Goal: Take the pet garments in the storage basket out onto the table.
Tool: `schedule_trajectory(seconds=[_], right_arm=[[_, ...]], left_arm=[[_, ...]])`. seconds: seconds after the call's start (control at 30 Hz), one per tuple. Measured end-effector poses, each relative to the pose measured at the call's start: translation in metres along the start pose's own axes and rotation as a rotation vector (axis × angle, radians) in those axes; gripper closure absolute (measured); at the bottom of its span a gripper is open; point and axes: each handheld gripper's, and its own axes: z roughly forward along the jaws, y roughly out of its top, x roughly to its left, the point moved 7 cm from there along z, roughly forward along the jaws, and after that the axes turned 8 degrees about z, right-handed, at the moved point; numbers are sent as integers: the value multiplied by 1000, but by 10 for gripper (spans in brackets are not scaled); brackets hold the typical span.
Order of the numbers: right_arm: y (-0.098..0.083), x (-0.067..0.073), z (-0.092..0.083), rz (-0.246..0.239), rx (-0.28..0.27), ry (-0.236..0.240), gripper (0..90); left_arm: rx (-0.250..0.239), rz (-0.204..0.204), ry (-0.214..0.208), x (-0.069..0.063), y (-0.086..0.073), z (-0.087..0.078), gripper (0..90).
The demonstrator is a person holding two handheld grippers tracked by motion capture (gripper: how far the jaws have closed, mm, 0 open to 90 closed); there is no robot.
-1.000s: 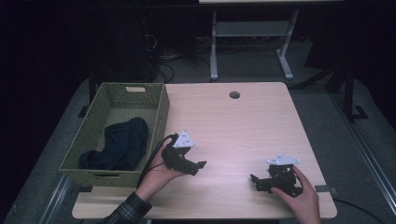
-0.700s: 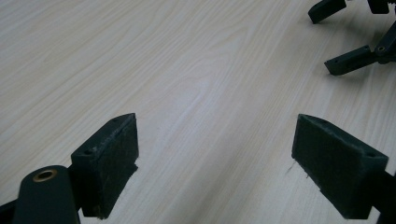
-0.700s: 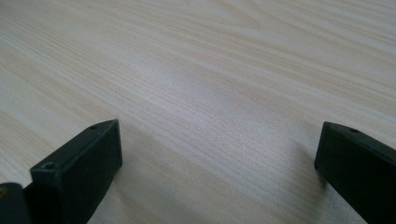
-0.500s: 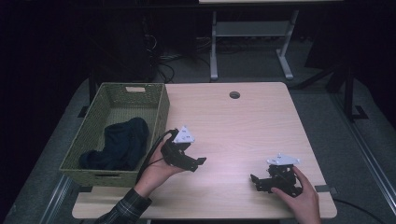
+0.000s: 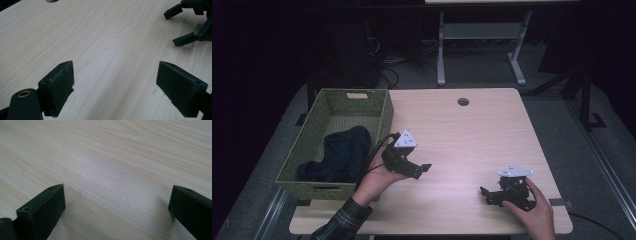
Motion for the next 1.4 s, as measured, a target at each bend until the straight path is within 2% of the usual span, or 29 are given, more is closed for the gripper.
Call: schedule_trajectory(seconds=[0.33,0.47,0.67,1.03,1.4], right_arm=[[0,0,0,0,0,0,4],[0,0,0,1,0,0,4],[0,0,0,0,0,0,5],[0,0,0,1,0,0,4],[0,0,0,1,0,0,4]], left_arm=[[-13,-12,6,6,-3,-8,143],[-38,-40,5,8,-2,-11,143],[-34,-17,14,8,0,-17,143],[-56,-33,39,17,0,-32,143],[-73,-56,37,24,-2,-44,147]])
